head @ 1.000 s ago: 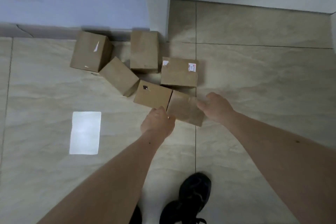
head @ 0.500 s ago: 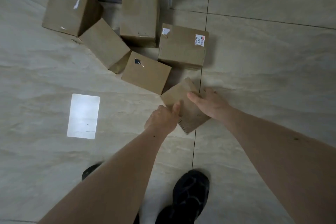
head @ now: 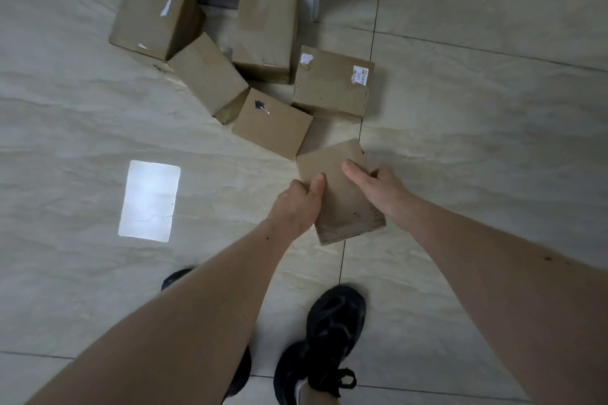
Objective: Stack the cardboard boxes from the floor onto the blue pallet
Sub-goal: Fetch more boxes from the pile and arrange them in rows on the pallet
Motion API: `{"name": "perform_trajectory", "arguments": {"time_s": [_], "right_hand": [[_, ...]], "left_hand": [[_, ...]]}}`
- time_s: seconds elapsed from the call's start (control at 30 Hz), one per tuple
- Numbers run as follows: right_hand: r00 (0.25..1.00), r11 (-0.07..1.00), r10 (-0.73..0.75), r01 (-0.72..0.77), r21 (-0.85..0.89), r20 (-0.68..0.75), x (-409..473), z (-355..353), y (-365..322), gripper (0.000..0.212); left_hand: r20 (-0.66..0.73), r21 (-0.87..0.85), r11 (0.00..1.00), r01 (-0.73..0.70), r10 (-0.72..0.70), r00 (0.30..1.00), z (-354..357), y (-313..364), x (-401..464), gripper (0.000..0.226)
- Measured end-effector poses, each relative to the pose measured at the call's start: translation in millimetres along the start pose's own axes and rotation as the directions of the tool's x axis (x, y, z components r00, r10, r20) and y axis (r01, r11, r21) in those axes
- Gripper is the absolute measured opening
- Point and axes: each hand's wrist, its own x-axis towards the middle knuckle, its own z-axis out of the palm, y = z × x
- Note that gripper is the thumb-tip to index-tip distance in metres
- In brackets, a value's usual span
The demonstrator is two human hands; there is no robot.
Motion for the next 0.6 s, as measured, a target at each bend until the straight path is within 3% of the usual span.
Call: {"name": "perform_trajectory", "arguments": {"time_s": [0.23, 0.37, 0.5, 0.6], "right_hand": [[0.992, 0.988, -0.105, 0.112, 0.106, -0.072, -74, -17, -70, 0.074], [0.976, 0.978, -0.203, 0.206, 0.03, -0.075, -112, -9, -125, 0.089], [0.954, 0.955, -0.289, 0.282, -0.095, -0.078, -153, 16, -178, 0.075], [0.936, 0.931, -0.349, 0.342, -0.124, -0.036, -182, 45, -215, 0.089]], "left_hand": [[-0.095, -0.135, 0.989, -0.064, 0.051, 0.994, -68, 39, -67, 0.07], [-0.143, -0.24, 0.966, -0.094, 0.061, 0.988, -115, 40, -101, 0.075], [-0.157, -0.325, 0.939, -0.11, 0.061, 0.986, -171, 23, -130, 0.083], [-0.172, -0.408, 0.905, -0.124, 0.057, 0.983, -215, 3, -152, 0.091]]}}
